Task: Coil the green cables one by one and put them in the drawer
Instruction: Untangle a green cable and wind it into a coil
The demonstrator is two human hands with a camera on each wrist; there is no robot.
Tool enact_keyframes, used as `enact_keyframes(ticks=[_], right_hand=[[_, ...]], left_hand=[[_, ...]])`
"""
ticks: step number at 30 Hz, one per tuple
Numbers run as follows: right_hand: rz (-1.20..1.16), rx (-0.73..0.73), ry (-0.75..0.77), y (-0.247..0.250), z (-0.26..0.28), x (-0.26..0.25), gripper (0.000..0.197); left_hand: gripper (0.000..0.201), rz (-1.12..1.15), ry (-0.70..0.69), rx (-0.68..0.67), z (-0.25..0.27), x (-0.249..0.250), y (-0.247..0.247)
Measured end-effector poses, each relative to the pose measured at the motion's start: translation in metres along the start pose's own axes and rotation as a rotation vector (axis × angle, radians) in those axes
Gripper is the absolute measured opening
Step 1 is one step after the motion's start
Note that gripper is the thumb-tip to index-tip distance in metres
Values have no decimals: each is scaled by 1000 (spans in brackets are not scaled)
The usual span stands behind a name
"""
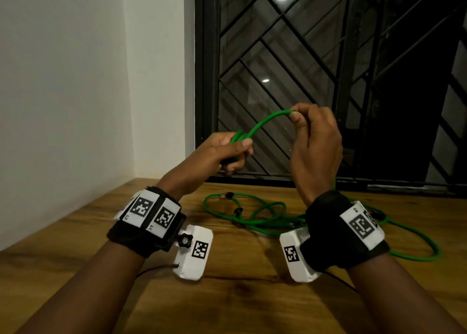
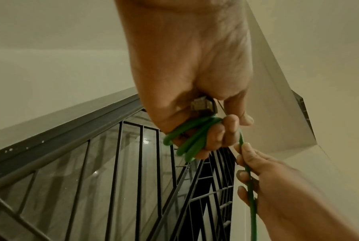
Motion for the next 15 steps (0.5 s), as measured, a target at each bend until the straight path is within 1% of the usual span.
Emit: enact_keyframes(ticks=[2, 5, 9, 13, 15], right_hand=[[-20, 15, -15, 1, -1, 2, 22], [22, -4, -42, 1, -1, 6, 22], [78, -156, -95, -9, 3, 13, 26], [105, -337, -63, -25, 13, 16, 28], [107, -392, -37, -31, 15, 15, 29]], left_hand=[[27, 79, 3, -19, 0, 3, -9], [28, 208, -4, -63, 1, 8, -19], [29, 348, 2, -42, 3, 15, -23], [26, 429, -22, 16, 4, 17, -20], [22, 459, -23, 48, 3, 17, -18]])
Point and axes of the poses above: each hand's wrist, its own z-axis away from the middle knuckle, its own y-axis out of the back of the hand, x = y × z, the point moved 5 cm from there along -z, towards the middle knuckle, and after that the axes turned 3 degrees about -z, right-handed, at the moved point
